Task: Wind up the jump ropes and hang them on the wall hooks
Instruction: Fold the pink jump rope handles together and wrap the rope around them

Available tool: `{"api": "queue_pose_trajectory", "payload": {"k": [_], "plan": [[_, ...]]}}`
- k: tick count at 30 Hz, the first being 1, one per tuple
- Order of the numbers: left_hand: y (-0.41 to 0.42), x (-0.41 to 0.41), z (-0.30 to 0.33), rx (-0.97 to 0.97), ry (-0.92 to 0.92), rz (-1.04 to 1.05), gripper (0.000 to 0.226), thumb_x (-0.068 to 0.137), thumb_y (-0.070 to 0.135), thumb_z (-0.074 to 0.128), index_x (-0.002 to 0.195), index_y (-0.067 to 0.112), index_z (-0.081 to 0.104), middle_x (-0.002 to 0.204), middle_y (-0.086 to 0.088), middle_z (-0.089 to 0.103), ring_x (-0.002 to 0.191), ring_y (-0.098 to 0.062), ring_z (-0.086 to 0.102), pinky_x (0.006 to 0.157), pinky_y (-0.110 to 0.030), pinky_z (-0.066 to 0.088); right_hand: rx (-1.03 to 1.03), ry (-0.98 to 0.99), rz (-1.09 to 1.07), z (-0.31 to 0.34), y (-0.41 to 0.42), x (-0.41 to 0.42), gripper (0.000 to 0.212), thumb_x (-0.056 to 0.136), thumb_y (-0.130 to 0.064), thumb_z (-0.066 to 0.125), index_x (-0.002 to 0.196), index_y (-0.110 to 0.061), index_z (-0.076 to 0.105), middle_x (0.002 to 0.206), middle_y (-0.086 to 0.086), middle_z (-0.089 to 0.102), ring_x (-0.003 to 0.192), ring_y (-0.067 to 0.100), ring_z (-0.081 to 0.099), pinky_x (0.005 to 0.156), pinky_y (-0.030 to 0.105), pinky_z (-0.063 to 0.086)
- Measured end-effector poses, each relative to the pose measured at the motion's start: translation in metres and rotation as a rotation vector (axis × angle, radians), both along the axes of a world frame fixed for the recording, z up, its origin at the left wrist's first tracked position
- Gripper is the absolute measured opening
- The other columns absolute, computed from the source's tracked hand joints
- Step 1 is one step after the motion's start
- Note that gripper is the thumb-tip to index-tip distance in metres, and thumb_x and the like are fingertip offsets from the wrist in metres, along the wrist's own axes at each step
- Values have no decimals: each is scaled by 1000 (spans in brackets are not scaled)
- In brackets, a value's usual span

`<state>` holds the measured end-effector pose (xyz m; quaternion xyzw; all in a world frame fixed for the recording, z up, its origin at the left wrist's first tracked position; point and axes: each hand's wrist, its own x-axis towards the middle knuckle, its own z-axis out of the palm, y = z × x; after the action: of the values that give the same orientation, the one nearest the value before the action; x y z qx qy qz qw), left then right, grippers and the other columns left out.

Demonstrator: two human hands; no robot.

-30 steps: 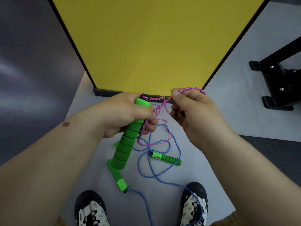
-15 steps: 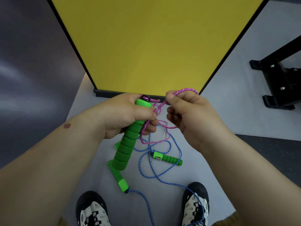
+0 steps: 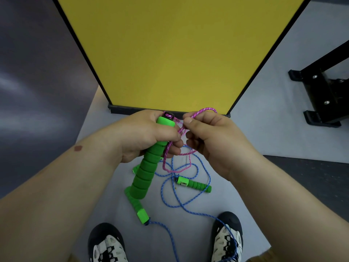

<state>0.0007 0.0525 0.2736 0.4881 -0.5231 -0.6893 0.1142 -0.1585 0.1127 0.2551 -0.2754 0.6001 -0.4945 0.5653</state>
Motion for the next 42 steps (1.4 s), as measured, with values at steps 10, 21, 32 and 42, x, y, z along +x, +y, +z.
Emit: {"api": "queue_pose_trajectory", "payload": {"k": [10,21,32,42], "plan": [[1,-1,1,-4,-1,0,13,88,-2,69,90,7,61,81,-16,72,70,-27,72,82,-48,60,-11,-59,-246,5,-6,-11,15,95,-18,68,97,-4,70,77,7,58,64,15,56,66,29,54],[0,0,-2,7,-9,8,10,89,-2,67,92,6,63,80,-16,73,71,-27,73,73,-39,60,5,5,-82,-2,-3,-6,23,95,-15,68,95,8,65,84,-3,67,69,15,55,66,26,54],[0,-1,-1,-12,3,3,10,89,-4,67,94,4,63,81,-17,73,70,-27,73,75,-39,61,27,-50,-72,3,-2,-5,16,92,-20,71,88,-4,70,73,7,61,65,17,56,72,33,52],[0,-1,0,-2,-3,5,12,88,-3,68,93,7,62,80,-16,73,70,-27,73,74,-38,61,-24,-30,-195,4,-5,-9,10,94,-15,69,92,-6,71,79,1,64,67,16,56,68,27,55]]}}
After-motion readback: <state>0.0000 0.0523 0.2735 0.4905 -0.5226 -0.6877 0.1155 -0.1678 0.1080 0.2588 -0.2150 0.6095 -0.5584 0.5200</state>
